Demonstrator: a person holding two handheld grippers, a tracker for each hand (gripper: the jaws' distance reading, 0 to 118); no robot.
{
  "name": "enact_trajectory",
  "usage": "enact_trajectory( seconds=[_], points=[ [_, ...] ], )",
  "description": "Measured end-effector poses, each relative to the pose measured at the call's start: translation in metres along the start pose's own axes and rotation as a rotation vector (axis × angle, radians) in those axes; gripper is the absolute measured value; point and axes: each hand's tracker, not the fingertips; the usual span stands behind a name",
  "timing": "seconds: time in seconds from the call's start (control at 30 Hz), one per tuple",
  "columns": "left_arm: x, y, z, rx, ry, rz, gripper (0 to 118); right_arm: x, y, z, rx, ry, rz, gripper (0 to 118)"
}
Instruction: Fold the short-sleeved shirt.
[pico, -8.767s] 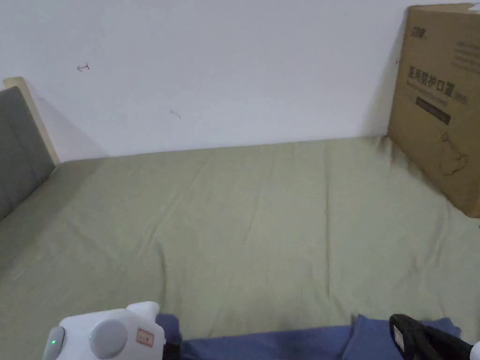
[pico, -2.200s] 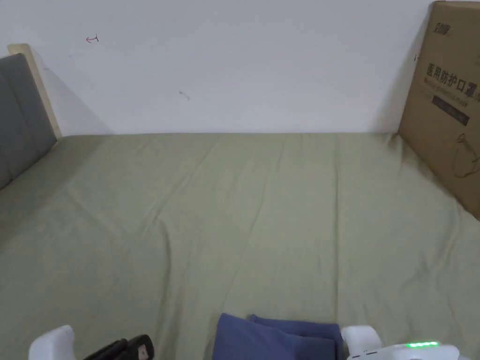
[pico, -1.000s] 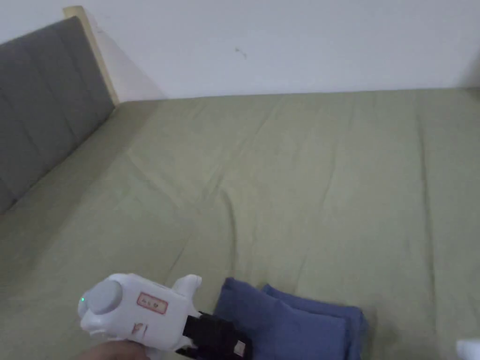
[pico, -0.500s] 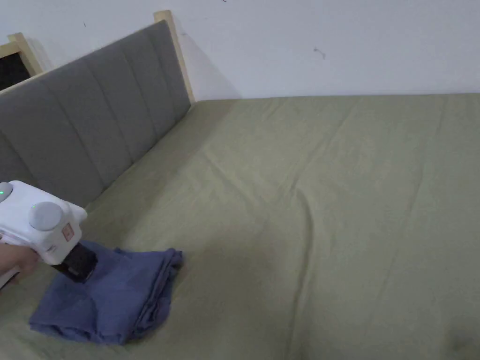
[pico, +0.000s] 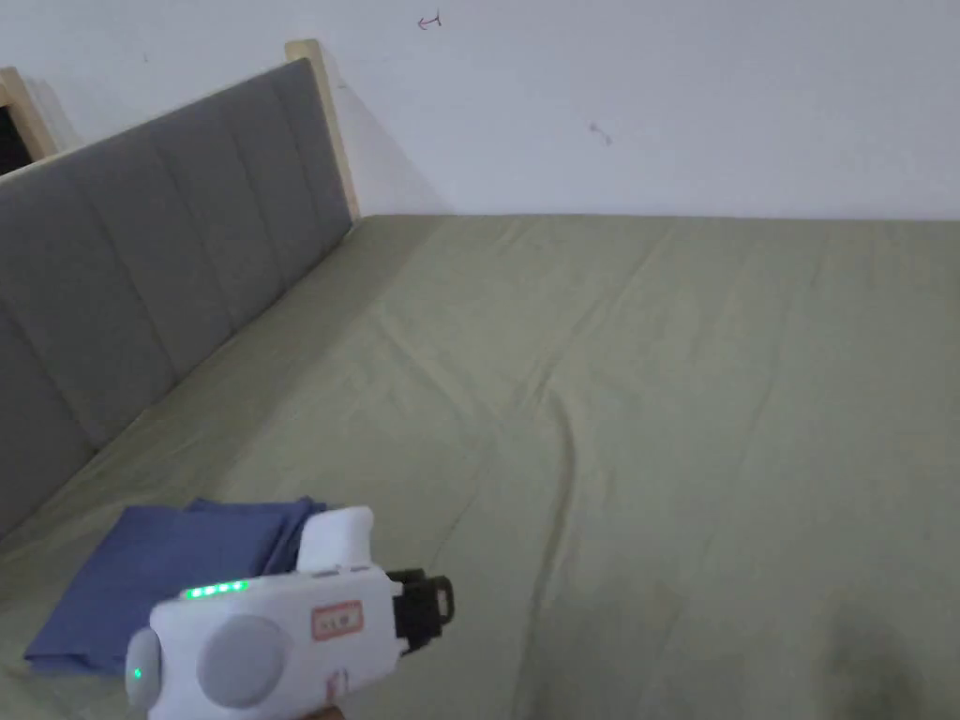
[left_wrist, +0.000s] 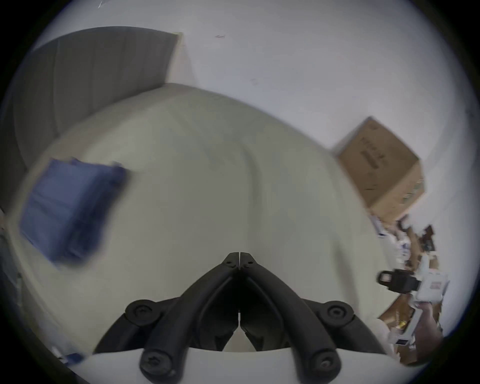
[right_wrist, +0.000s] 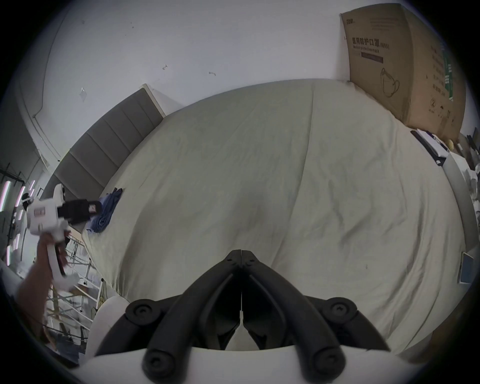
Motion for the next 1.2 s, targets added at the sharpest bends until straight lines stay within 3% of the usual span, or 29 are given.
enact_trajectory(
  seconds=[0.03,0.17,0.3,0.37,0.53,0.63,0.83,1.0,1.07,1.1,1.2],
  points=[
    [0.019,-0.014,-0.003,-0.007,-0.062,-0.024,0,-0.001,0.000,0.008,0.016,-0.003,0.007,1],
    [0.096,-0.050,0.022,0.223,-0.062,-0.199,0,-0.003,0.001,0.052,0.180,0.045,0.019,1],
    [0.155,-0.052,0.076,0.496,-0.092,-0.291,0,-0.013,-0.004,0.115,0.463,0.008,0.065,1],
    [0.183,-0.054,0.101,0.652,-0.016,-0.367,0,-0.020,-0.013,0.144,0.649,-0.053,0.142,1],
    [0.214,-0.064,0.135,0.856,-0.028,-0.450,0,-0.039,-0.033,0.183,0.952,-0.243,0.273,1],
    [0.226,-0.075,0.138,0.918,0.024,-0.511,0,-0.047,-0.032,0.182,0.975,-0.456,0.264,1],
    [0.234,-0.084,0.135,0.880,0.096,-0.497,0,-0.025,-0.035,0.178,0.931,-0.398,0.141,1],
    [0.233,-0.085,0.134,0.851,0.123,-0.498,0,-0.023,-0.039,0.179,0.924,-0.449,0.172,1],
    [0.233,-0.085,0.134,0.841,0.126,-0.495,2,-0.023,-0.041,0.179,0.935,-0.457,0.180,16],
    [0.231,-0.086,0.135,0.837,0.113,-0.489,16,-0.023,-0.042,0.180,0.939,-0.452,0.186,30],
    [0.230,-0.084,0.133,0.817,0.118,-0.474,111,-0.025,-0.043,0.178,0.929,-0.446,0.199,89]
  ],
)
